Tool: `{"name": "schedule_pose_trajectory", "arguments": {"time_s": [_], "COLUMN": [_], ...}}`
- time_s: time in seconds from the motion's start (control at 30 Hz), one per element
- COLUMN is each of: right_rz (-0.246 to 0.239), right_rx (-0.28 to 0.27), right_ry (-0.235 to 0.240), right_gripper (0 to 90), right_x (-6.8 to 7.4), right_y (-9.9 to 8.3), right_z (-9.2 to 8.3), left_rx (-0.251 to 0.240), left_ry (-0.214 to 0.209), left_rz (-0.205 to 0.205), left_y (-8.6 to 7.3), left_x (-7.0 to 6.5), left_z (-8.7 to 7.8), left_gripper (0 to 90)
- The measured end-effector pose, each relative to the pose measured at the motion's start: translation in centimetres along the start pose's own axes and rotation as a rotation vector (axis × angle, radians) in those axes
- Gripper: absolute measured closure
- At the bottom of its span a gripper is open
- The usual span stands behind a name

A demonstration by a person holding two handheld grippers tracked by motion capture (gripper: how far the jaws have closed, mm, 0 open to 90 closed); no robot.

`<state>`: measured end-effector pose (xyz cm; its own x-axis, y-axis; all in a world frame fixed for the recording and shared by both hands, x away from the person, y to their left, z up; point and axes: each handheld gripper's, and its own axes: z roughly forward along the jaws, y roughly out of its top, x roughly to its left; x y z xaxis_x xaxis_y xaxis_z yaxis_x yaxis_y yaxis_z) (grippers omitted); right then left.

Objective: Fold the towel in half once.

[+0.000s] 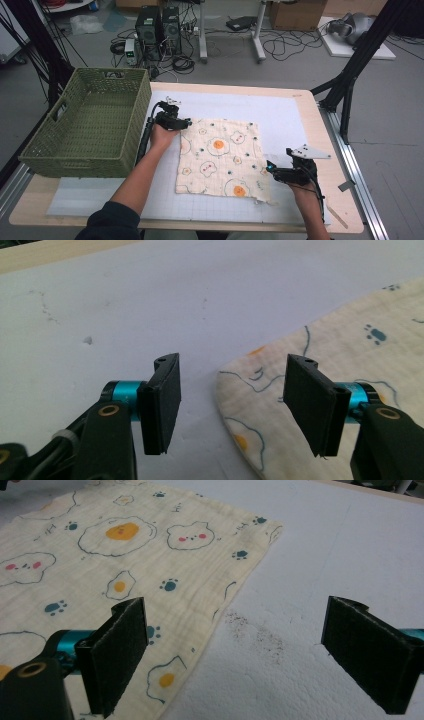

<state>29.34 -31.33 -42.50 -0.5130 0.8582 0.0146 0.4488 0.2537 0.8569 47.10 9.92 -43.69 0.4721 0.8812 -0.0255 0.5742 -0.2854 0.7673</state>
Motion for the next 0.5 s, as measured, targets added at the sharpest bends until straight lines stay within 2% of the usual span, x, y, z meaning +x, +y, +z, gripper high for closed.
{"name": "schedule_pose_trajectory", "arguments": {"time_s": [0.07,0.13,0.2,0.27,0.33,0.37,0.5], "right_rz": [0.0,0.002,0.032,0.061,0.081,0.086,0.088], "right_rx": [-0.001,0.006,-0.002,-0.005,0.006,0.021,0.088], "right_ry": [0.001,0.0,-0.003,0.0,0.0,0.002,-0.004], "right_gripper": [10.7,10.7,10.7,10.7,10.7,10.7,10.7], "right_x": [0.0,0.0,0.0,-0.3,-0.5,-0.7,-1.9], "right_y": [0.0,0.0,0.1,0.4,0.7,0.9,1.8], "right_z": [0.1,0.2,0.4,0.6,1.1,1.4,3.3], "left_rx": [0.01,0.032,0.03,0.03,0.033,0.033,0.029], "left_ry": [0.015,0.011,0.006,0.004,-0.011,-0.031,-0.062], "left_rz": [-0.001,0.011,0.005,0.023,0.046,0.059,0.063], "left_y": [-0.1,-0.4,-0.5,-0.5,-0.5,-0.5,-0.5], "left_x": [0.0,0.0,0.1,0.1,-0.1,-0.3,-0.5], "left_z": [0.4,0.7,0.8,0.7,0.5,0.5,0.5], "left_gripper": [41.0,41.7,43.0,44.9,51.6,58.6,77.1]}}
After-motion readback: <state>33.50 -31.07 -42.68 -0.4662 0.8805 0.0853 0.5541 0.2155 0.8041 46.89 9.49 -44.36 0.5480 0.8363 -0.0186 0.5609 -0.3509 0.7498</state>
